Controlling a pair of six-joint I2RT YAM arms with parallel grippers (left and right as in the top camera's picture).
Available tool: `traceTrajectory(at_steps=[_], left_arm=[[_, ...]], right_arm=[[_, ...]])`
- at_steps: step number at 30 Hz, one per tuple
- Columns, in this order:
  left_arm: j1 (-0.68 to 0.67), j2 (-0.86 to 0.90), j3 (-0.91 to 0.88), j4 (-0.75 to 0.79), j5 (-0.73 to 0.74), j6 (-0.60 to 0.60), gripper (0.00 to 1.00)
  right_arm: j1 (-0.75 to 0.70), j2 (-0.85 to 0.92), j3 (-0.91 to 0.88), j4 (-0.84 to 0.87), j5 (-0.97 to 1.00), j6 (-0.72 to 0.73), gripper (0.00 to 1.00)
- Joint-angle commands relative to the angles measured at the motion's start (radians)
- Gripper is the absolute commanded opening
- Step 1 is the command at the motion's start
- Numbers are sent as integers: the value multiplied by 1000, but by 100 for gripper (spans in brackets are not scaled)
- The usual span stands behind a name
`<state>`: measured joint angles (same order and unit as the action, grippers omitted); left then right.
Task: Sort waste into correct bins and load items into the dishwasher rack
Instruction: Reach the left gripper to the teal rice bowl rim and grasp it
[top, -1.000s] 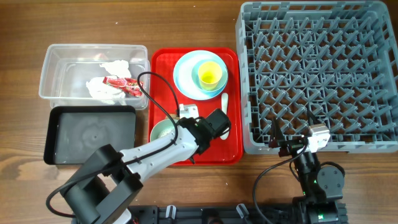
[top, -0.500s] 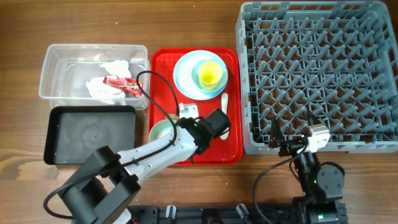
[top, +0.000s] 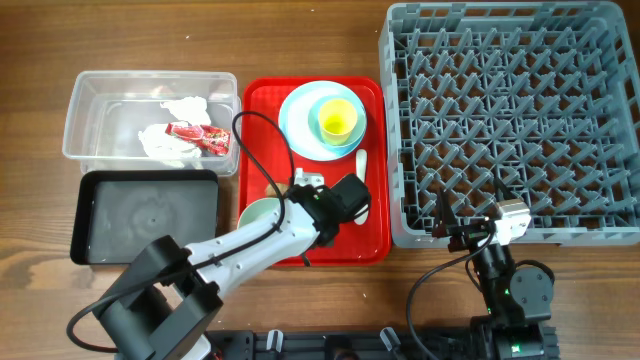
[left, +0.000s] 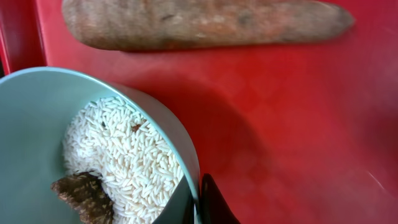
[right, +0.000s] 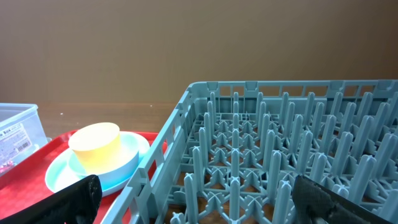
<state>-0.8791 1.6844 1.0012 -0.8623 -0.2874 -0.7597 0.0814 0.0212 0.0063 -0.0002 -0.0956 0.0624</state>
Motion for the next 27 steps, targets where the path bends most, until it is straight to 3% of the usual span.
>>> traceTrajectory(at_steps=[1, 7, 13, 27], left_arm=[[-5, -26, 56, -21, 28, 54, 4], [-5, -30, 56, -10, 22, 49, 4], [-5, -29, 56, -6, 32, 45, 13], [-5, -12, 10, 44, 37, 19, 18]], right_arm=[[-4, -7, -1, 5, 10, -8, 100], [-4, -7, -1, 5, 10, -8, 100], [-4, -7, -1, 5, 10, -7, 100], [-4, -7, -1, 5, 10, -7, 100]])
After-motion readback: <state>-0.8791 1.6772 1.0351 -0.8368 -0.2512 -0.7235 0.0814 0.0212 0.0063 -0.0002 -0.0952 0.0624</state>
